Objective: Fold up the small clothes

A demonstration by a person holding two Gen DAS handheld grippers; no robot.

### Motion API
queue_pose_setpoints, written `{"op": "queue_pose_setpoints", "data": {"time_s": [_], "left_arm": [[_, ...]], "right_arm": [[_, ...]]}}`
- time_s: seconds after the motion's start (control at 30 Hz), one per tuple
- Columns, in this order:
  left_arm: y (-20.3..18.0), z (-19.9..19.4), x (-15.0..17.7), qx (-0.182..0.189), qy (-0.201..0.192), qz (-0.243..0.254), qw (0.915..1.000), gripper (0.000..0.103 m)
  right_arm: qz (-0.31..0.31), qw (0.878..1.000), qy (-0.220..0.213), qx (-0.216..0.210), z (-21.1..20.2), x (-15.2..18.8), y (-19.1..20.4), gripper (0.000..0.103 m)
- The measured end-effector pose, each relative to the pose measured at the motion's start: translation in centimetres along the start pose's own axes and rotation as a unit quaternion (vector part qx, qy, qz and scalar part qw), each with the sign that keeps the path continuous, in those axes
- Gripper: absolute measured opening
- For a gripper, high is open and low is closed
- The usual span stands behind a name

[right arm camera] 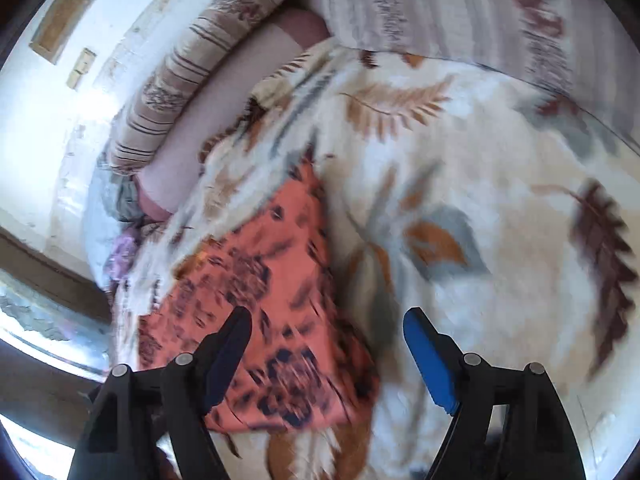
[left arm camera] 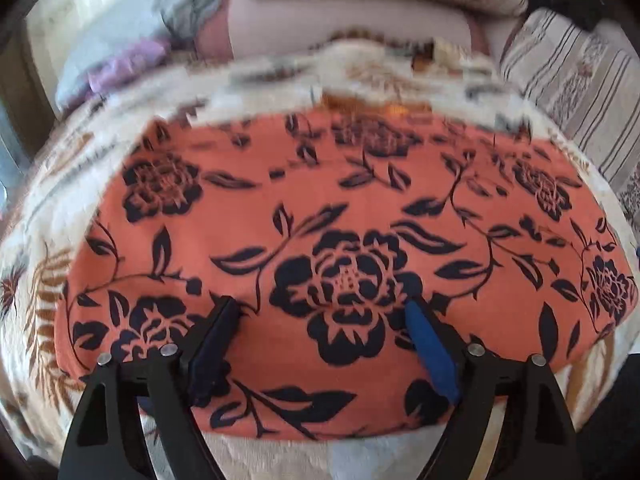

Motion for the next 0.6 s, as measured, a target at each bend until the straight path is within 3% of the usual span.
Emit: {"op": "queue_pose_setpoints", "data": {"time_s": [0.07,0.2,0.23,0.3,0.37,0.47,0.57,0.6], "left_arm": [[-0.1,0.0,-0.3,-0.003,0.01,0.002,0.9999,0.087],[0.3,0.3,-0.6,0.008,0.018,-0.002,0.9998,0.087],[0.4,0.3,-0.7,0.009,0.02,-0.002,0.9998,0.087],[1.1,-0.3,-1.5,0.032,0.029,-0.014,0.999,0.085],[3.0,-1.6,-2.9,0.048,0.003,-0.038,0.9981,0.085],[8.0,-1.8,-5.8,0.022,-0.028,-0.069,0.997,0.085],[13.9,3.0,-7.8,-0.02,0.02,-0.105,0.9941,0.076],[15.8,5.6,-7.8,-0.044,0.064,-0.114,0.9904,0.06]], "right_arm": [[-0.002,1.0,0.015,-0.019,2.3,-2.1,0.7,0.081],[0.034,0.988,0.082,-0.126,9.1,-5.2,2.5,0.081],[0.029,0.987,0.101,-0.119,11.2,-5.5,2.5,0.08],[0.031,0.992,0.114,-0.034,14.2,-5.4,1.2,0.077],[0.034,0.994,0.099,-0.032,13.6,-5.5,2.0,0.077],[-0.02,0.997,0.068,-0.032,10.2,-4.9,4.5,0.078],[-0.056,0.995,0.072,-0.047,6.9,-2.9,5.5,0.078],[-0.06,0.994,0.075,-0.051,6.0,-2.2,5.5,0.078]]}}
Point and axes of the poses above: each gripper's, at about its wrist camera, not at the fingertips, and z roughly the way its jaws point, y to its left, x to its underside, the point moved 1 cm from there along z, roughly the way its jaws point, and after that the axes turned 9 degrees about -y, right-handed, at the moved point
